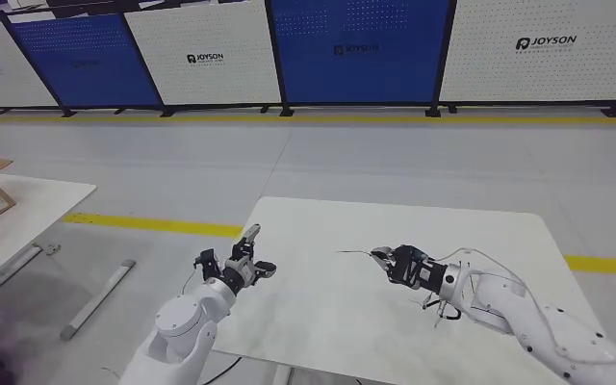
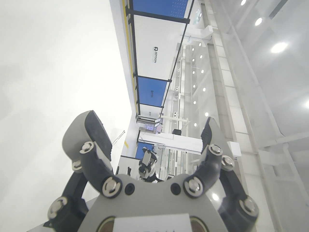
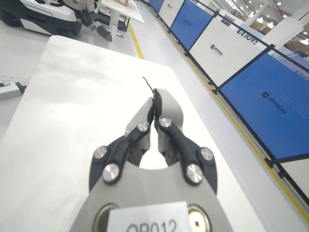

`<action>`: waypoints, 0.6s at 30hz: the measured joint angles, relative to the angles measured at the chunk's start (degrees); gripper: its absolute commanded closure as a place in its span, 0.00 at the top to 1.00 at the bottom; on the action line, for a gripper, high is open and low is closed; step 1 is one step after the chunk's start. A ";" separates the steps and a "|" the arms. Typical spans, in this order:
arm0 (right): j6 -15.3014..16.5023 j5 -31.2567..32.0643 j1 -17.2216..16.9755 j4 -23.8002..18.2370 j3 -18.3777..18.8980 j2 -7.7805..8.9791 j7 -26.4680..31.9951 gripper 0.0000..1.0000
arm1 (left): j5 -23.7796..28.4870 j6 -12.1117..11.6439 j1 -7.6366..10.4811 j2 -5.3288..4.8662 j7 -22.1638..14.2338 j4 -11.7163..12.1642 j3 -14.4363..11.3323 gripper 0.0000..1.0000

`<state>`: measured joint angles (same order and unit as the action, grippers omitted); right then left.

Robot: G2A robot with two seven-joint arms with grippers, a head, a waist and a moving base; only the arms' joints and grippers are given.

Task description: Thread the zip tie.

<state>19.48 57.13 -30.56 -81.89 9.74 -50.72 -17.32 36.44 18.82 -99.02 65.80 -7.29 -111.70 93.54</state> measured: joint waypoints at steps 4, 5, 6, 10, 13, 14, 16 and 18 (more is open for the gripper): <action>0.00 0.00 0.00 0.00 0.00 0.00 0.00 0.00 | 1.95 0.71 -0.68 -0.91 -2.14 -1.38 0.09 1.00; 0.00 0.00 0.00 0.00 0.00 0.00 0.00 0.00 | 1.53 0.68 -1.17 -1.46 -2.99 -1.88 -0.37 1.00; 0.00 0.00 0.00 0.00 0.00 0.00 0.00 0.00 | 1.37 0.67 -1.51 -1.93 -3.62 -2.27 -0.81 1.00; 0.00 0.00 0.00 0.00 0.00 0.00 0.00 0.00 | 1.68 0.66 -1.93 -4.37 -4.63 -2.99 -3.83 1.00; 0.00 0.00 0.00 0.00 0.00 0.00 0.00 0.00 | 3.95 0.66 -0.26 -6.37 -2.85 -2.00 -7.14 1.00; 0.00 0.00 0.00 0.00 0.00 0.00 0.00 0.00 | 5.09 0.66 0.64 -6.76 -1.00 -1.72 -7.78 1.00; 0.00 0.00 0.00 0.00 0.00 0.00 0.00 0.00 | 5.26 0.66 0.79 -6.83 -0.24 -1.65 -7.88 1.00; 0.00 0.00 0.00 0.00 0.00 0.00 0.00 0.00 | 5.06 0.66 0.67 -6.78 -0.87 -1.68 -7.79 1.00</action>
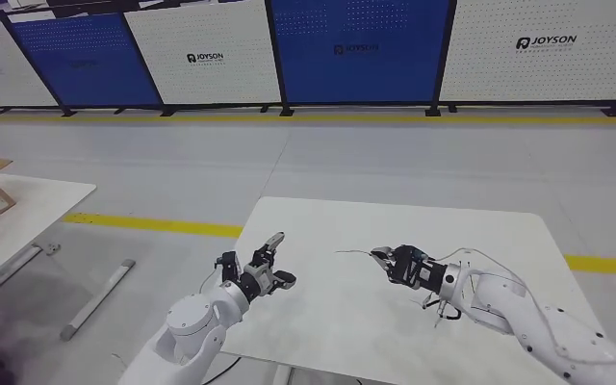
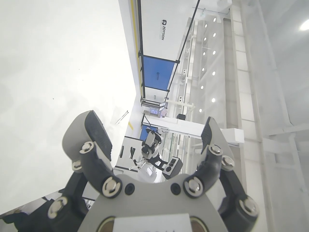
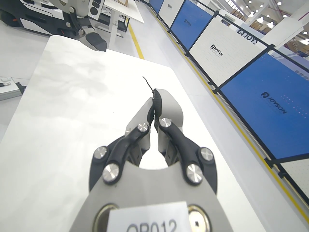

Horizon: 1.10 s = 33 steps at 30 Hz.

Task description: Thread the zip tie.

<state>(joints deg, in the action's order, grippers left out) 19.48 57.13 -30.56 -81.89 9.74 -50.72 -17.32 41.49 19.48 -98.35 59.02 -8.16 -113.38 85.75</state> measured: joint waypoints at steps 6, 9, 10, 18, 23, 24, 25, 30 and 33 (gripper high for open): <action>-0.04 0.71 -0.56 -0.68 0.54 -0.21 0.65 0.00 | 0.23 -0.05 -0.24 -0.09 -1.78 0.83 -0.50 1.00; 0.00 2.66 -0.22 -1.18 0.49 -0.80 2.13 0.00 | 2.24 0.00 -1.09 -1.07 -6.69 2.32 -0.55 1.00; 0.00 3.17 0.04 -1.30 0.29 -1.04 2.45 0.00 | 2.48 0.00 -1.38 -1.54 -8.13 2.53 -0.53 1.00; 0.00 10.62 0.23 -1.69 0.00 -3.65 5.41 0.00 | 11.30 0.00 0.30 -8.06 -11.55 2.93 -4.12 1.00; 0.00 12.50 0.28 -0.62 0.00 -4.56 5.59 0.00 | 22.00 0.00 5.18 -11.90 -6.17 4.25 -9.78 1.00; 0.00 12.49 0.28 -0.61 0.00 -4.56 5.57 0.00 | 22.14 0.00 5.08 -11.90 -6.22 4.26 -9.73 1.00; 0.00 12.48 0.28 -0.62 0.00 -4.55 5.57 0.00 | 21.58 0.00 4.94 -11.85 -6.32 4.25 -9.60 1.00; 0.00 12.45 0.27 -0.65 0.00 -4.54 5.58 0.00 | 20.67 0.00 4.83 -11.79 -6.43 4.22 -9.47 1.00; 0.00 12.45 0.27 -0.64 0.00 -4.54 5.58 0.00 | 20.86 0.00 4.83 -11.76 -6.44 4.21 -9.59 1.00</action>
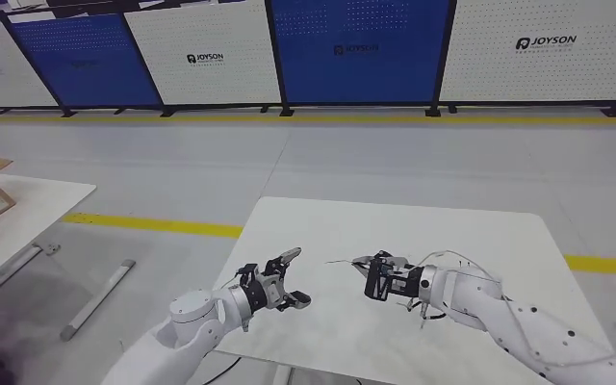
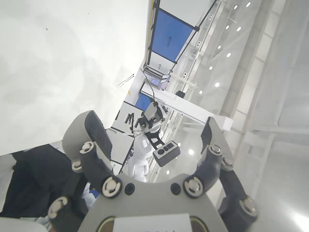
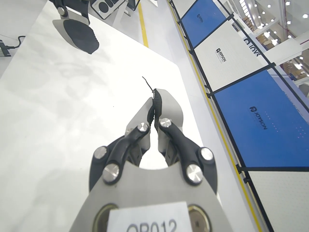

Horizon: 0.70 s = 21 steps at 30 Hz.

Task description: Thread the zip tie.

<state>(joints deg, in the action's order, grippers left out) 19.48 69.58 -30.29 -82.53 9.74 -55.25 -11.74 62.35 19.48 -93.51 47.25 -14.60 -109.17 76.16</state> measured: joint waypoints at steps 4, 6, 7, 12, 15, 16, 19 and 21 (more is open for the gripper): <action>0.00 0.00 0.00 0.00 0.00 0.00 0.00 0.00 | 2.15 0.00 1.05 0.34 2.61 -0.19 -1.26 1.00; 0.00 0.00 0.00 0.00 0.00 0.00 0.00 0.00 | 4.01 0.00 2.37 0.42 5.85 -0.70 -2.77 1.00; 0.00 0.00 0.00 0.00 0.00 0.00 0.00 0.00 | 5.01 0.00 3.08 0.40 6.80 -0.79 -3.67 1.00; 0.00 0.00 0.00 0.00 0.00 0.00 0.00 0.00 | 9.94 0.00 8.51 -0.28 12.66 0.41 -9.81 1.00; 0.00 0.00 0.00 0.00 0.00 0.00 0.00 0.00 | 11.01 0.00 11.05 -0.78 15.80 1.47 -13.00 1.00; 0.00 0.00 0.00 0.00 0.00 0.00 0.00 0.00 | 11.03 0.00 11.10 -0.80 15.94 1.49 -13.13 1.00; 0.00 0.00 0.00 0.00 0.00 0.00 0.00 0.00 | 10.98 0.00 10.96 -0.79 15.82 1.44 -12.99 1.00; -0.03 0.29 -0.39 -0.38 0.34 -0.05 0.26 0.00 | 10.98 0.00 10.96 -0.78 15.80 1.44 -12.98 1.00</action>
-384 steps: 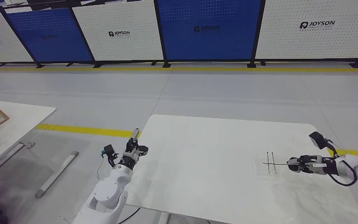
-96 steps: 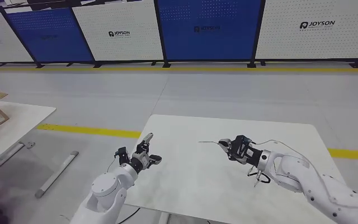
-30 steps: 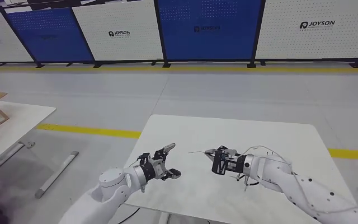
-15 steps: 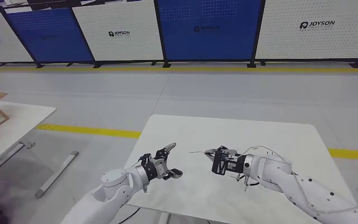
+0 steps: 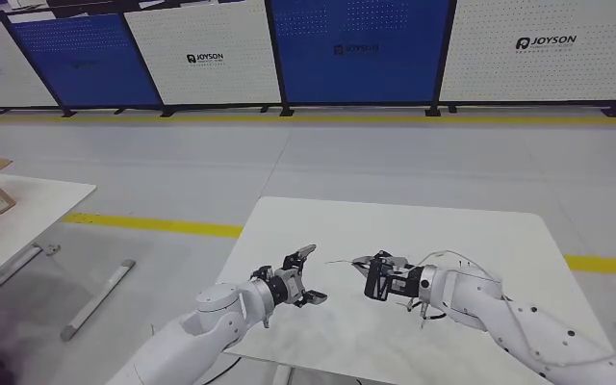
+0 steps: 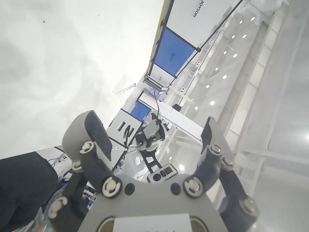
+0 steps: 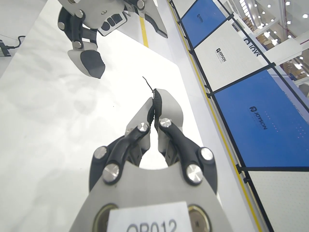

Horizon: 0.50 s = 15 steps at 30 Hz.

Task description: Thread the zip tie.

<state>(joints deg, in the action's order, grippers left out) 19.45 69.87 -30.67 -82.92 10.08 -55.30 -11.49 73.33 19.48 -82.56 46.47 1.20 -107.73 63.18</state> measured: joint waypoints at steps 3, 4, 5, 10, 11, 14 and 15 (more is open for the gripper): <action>0.02 1.47 -0.34 -1.58 0.59 -0.31 0.41 0.00 | 1.04 -0.17 -0.31 0.21 -0.30 0.27 -0.19 1.00; 0.03 1.94 -0.29 -2.03 0.59 -0.46 0.64 0.00 | 1.88 -0.08 -0.34 0.31 -0.07 0.38 -0.19 1.00; 0.03 2.46 -0.17 -2.49 0.51 -0.69 1.00 0.00 | 3.26 -0.01 -0.20 0.46 0.74 0.43 -0.18 1.00; 0.03 3.26 0.27 -2.41 0.11 -1.70 3.21 0.00 | 10.81 0.01 1.59 1.05 2.77 0.65 -1.33 1.00; 0.03 3.09 0.27 -2.22 -0.03 -1.87 3.73 0.00 | 12.04 0.01 1.90 1.09 2.81 0.71 -1.46 1.00; 0.03 2.96 0.25 -2.16 -0.09 -1.92 3.87 0.00 | 12.05 0.00 1.92 1.09 2.81 0.72 -1.47 1.00; 0.03 2.96 0.25 -2.17 -0.09 -1.91 3.84 0.00 | 12.00 0.00 1.90 1.08 2.81 0.71 -1.47 1.00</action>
<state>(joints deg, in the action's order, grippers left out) 19.48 72.83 -30.42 -85.08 9.99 -57.21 -7.64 85.33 19.48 -80.65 47.56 4.00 -107.01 61.71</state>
